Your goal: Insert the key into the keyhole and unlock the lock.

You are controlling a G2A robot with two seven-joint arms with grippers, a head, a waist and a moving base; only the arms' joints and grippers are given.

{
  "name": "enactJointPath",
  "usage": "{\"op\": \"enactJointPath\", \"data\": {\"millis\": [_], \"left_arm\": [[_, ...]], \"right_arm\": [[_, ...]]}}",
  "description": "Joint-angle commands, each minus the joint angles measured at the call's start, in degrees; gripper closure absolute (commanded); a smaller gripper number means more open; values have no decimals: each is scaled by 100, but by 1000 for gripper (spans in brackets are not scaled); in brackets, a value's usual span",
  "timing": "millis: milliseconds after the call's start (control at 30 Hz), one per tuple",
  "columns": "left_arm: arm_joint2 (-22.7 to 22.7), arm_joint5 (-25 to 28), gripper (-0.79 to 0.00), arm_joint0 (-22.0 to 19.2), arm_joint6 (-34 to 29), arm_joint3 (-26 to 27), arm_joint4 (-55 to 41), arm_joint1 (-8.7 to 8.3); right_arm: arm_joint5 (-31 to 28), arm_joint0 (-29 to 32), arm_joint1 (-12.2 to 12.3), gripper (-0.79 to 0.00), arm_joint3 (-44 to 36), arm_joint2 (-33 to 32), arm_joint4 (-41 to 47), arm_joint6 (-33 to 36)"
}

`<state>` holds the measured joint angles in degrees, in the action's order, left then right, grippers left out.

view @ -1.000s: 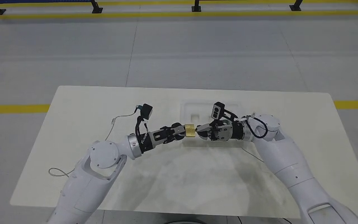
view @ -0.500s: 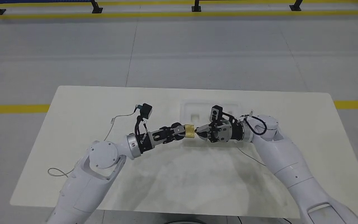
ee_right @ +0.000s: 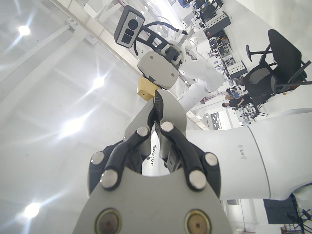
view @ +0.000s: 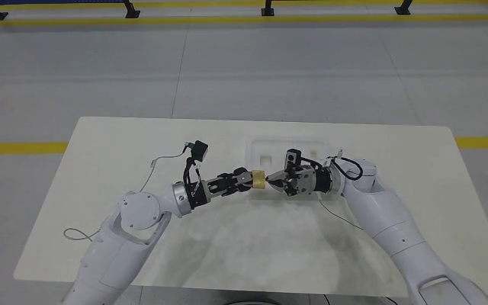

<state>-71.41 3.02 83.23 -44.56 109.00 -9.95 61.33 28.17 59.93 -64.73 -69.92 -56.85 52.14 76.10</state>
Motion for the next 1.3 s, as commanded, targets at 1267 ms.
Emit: {"op": "enactJointPath", "data": {"millis": [1267], "left_arm": [[-2, 45, 0, 6, -3, -15, 9, -16]], "right_arm": [[230, 63, 103, 0, -59, 193, 645, -339]]}}
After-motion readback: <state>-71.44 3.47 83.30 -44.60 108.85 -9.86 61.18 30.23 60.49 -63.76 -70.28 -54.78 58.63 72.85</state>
